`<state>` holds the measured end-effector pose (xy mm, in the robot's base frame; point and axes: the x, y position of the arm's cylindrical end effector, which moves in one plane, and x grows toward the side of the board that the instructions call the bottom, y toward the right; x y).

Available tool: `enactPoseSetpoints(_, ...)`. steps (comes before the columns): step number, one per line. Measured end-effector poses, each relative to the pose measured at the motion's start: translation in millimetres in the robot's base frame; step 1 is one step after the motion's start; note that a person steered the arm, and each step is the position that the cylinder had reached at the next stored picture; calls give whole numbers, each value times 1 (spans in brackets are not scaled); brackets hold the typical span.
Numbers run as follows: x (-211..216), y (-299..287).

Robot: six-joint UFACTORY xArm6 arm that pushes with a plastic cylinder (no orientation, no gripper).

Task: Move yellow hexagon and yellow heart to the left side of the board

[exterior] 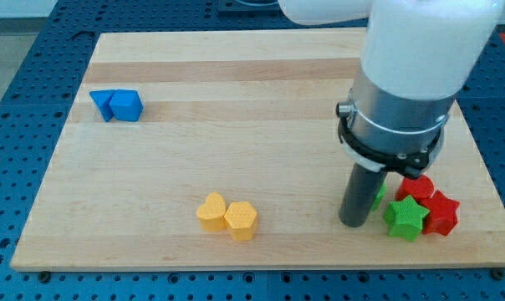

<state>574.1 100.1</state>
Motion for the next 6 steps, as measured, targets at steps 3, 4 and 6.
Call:
enactPoseSetpoints(3,19,-130)
enactPoseSetpoints(4,-3,-205)
enactPoseSetpoints(6,-60,-279)
